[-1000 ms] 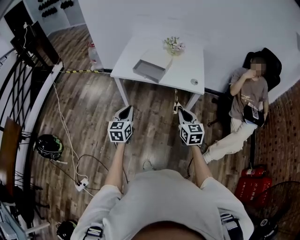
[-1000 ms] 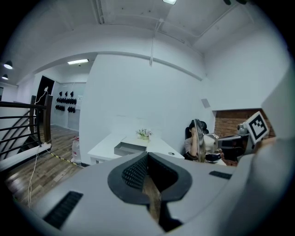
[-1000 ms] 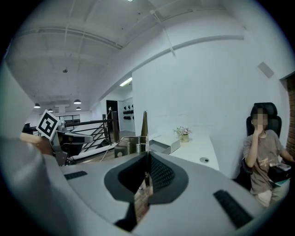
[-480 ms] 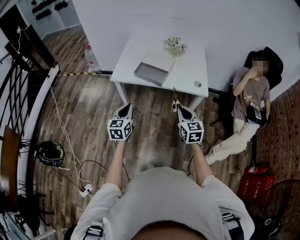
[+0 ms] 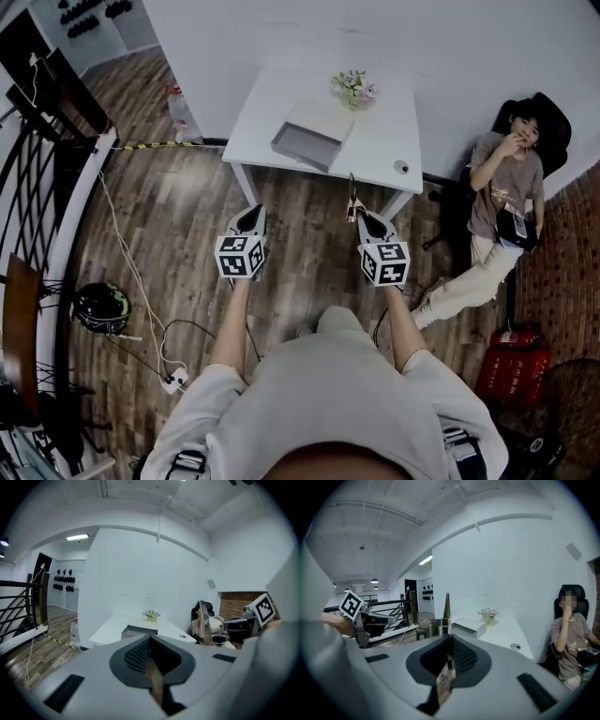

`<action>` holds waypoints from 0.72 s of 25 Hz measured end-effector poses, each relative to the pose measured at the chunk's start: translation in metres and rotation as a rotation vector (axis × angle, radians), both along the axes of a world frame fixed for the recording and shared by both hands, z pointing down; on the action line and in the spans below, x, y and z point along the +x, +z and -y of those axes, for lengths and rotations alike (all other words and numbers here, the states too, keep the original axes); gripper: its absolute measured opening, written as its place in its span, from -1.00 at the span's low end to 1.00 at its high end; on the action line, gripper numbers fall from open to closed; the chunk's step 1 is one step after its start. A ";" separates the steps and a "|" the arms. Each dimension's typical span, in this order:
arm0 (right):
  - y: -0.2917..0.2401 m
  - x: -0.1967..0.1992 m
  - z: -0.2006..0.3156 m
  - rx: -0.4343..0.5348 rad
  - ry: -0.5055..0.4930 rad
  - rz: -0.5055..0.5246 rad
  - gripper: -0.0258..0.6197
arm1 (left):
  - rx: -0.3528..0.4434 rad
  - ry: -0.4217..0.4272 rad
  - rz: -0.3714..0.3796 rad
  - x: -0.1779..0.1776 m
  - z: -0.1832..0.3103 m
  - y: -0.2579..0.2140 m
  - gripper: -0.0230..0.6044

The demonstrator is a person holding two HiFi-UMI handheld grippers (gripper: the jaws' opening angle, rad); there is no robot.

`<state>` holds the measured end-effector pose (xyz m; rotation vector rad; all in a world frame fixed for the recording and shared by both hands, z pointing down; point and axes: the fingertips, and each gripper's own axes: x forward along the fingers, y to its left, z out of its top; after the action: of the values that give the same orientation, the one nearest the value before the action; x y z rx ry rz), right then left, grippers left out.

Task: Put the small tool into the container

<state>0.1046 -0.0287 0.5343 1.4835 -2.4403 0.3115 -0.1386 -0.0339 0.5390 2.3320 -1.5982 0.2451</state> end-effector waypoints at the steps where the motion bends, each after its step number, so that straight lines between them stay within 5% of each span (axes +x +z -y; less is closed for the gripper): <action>1: 0.000 0.000 0.001 0.001 0.002 0.000 -0.92 | 0.001 0.001 0.000 0.000 0.000 0.000 -0.90; 18: 0.009 0.000 0.026 0.004 -0.005 0.013 -0.92 | -0.002 -0.002 0.013 0.003 0.025 0.007 -0.90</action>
<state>0.1048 -0.0549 0.5431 1.4815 -2.4561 0.3159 -0.1355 -0.0589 0.5462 2.3313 -1.6055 0.2613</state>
